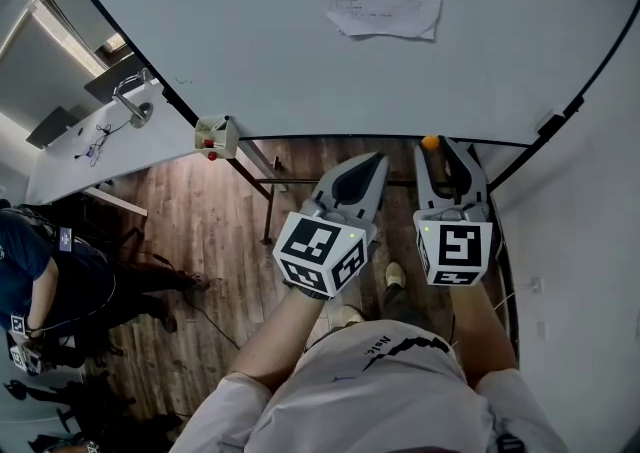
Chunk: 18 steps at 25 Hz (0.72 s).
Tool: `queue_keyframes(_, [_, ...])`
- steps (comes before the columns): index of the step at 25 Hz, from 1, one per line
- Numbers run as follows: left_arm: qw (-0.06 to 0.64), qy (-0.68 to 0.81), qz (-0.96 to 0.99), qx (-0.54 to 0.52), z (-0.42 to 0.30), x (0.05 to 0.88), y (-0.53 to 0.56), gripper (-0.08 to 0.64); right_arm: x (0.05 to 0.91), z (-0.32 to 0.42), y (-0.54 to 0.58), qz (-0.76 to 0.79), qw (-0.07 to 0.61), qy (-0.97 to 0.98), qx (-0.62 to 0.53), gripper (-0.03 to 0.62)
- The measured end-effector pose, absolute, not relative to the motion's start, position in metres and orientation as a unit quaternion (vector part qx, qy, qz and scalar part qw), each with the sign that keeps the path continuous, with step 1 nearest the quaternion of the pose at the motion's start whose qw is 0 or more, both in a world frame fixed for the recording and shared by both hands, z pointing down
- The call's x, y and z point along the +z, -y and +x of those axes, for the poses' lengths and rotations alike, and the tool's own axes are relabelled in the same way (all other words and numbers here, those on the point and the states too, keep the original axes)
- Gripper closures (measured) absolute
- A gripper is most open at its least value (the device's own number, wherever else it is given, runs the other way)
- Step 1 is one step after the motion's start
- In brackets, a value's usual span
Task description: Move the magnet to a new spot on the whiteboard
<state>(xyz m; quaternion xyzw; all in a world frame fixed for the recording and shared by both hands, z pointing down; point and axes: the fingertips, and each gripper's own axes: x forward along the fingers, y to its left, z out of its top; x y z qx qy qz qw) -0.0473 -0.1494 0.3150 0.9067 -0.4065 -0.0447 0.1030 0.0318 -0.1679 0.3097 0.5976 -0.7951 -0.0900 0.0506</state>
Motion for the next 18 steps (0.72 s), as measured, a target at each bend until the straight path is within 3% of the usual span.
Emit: queue_keyframes(18, [0.118, 0.411, 0.903, -0.040, -0.021, 0.338, 0.195, 0.549, 0.342, 0.058, 0.215, 0.595, 0.069, 0.797, -0.069, 0.463])
